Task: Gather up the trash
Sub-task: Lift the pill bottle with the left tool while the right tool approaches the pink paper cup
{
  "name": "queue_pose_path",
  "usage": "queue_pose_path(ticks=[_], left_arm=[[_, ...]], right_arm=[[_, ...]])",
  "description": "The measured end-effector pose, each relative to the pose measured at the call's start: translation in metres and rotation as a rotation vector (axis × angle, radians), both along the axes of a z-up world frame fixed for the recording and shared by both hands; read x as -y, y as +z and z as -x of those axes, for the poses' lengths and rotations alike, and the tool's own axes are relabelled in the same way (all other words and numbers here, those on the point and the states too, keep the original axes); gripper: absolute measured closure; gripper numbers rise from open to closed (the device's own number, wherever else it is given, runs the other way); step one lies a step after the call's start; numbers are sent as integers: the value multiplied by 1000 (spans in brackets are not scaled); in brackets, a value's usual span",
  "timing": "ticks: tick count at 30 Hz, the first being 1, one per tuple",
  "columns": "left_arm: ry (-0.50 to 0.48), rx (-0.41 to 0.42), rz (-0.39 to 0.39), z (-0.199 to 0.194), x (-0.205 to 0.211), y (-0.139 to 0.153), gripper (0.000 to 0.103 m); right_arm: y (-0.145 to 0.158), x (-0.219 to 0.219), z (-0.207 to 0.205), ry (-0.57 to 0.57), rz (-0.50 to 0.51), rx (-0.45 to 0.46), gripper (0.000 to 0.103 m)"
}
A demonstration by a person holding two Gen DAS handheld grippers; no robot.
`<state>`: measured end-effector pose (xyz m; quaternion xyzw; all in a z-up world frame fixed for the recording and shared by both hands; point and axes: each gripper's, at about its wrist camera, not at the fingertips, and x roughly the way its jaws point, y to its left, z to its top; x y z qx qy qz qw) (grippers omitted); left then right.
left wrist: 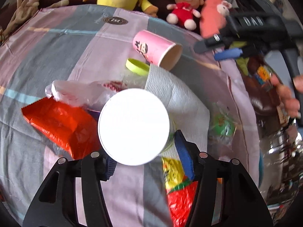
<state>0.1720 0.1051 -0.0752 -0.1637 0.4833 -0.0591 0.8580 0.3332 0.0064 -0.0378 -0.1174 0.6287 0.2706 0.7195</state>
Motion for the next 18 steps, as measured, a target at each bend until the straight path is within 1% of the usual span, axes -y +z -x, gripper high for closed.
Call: queue_pose_path(ticks=[3,6,8,11,14,18], left_arm=[[-17,40,-2,-3,1,13,50],[-23,78,-13,-10,-4,28,50],[-9,100,-10,-15,-12,37,50],[25,125,3,-24,-26,44,49],[42,115,14,-35,-35,42,50],[49,100,9,-43,-36,35,49]], right_arm=[[3,1,-5,0,16,16,20],[6,-5,-17,-5,-8,24,20],[3,-12,-26,-1,-26,24,20],[-8,-28,-39,13,-30,15,20],[-24,-41,-51,21,-30,-5,20],[-51,-52,-60,25,-51,-63,20]])
